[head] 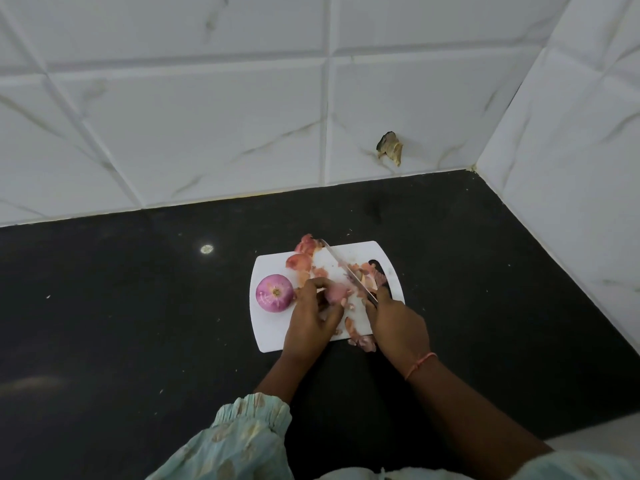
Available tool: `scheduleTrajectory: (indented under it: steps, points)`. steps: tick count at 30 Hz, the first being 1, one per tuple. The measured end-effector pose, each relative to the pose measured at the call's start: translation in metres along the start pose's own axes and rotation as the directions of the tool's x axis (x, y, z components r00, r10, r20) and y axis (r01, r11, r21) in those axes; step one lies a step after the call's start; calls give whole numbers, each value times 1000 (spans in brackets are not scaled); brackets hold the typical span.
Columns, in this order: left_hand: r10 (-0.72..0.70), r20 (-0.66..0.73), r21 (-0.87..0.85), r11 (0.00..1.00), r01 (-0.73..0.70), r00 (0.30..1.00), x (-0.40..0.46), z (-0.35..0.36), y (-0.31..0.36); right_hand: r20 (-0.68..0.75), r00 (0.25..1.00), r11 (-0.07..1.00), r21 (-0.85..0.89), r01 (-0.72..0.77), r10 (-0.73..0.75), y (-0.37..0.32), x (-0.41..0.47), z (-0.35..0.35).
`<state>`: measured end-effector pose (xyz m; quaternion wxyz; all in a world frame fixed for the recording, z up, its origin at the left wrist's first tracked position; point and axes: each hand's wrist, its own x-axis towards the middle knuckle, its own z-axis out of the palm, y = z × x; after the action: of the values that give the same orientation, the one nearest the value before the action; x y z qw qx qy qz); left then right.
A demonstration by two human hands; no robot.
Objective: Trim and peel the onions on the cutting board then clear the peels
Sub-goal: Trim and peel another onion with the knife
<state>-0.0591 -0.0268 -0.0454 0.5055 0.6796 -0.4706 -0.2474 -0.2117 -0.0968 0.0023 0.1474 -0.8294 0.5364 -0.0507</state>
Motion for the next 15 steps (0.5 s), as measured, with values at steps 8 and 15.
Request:
scheduleTrajectory:
  steps: [8,15]
  points:
    - [77,-36,27,997,-76,996,3,-4,3,-47,999,1000,9,-1,1,11,1,3]
    - [67,-68,-61,996,-71,995,4,-6,4,-204,976,940,313,138,-76,-16,8,-18]
